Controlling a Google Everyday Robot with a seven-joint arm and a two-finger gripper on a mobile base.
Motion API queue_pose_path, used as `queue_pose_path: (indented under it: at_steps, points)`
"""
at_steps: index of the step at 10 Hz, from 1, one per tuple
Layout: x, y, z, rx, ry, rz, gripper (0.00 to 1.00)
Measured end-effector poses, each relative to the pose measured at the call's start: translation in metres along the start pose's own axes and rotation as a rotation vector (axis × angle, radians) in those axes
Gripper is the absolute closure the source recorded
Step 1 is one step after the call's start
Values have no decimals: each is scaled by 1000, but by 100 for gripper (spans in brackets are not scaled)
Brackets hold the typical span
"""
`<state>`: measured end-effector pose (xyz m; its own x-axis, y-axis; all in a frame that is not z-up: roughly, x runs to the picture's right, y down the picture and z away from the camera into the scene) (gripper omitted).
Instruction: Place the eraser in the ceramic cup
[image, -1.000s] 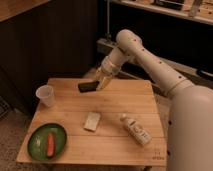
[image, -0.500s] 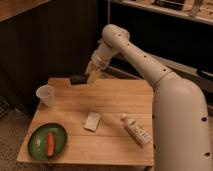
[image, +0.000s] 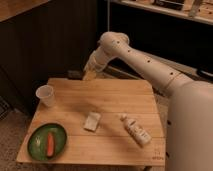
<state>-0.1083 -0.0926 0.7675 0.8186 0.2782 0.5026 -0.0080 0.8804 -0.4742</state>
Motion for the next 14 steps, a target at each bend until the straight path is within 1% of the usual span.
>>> queue_pose_path:
  at_steps: [1, 2, 3, 4, 5, 8, 11, 13, 14]
  points:
    - [-7, -2, 6, -9, -10, -9, 100]
    - [-15, -6, 15, -30, -21, -23, 100]
    - [-19, -8, 19, -42, -27, -30, 100]
    - [-23, -10, 25, -60, -33, -38, 100]
    - [-29, -15, 33, -89, -45, -51, 100]
    - [-37, -20, 40, -124, -64, -63, 100]
    - [-50, -27, 43, -145, -81, -84, 100]
    - [-63, -30, 47, -164, -83, -112, 100]
    - [-72, -31, 52, -181, -91, -127, 100]
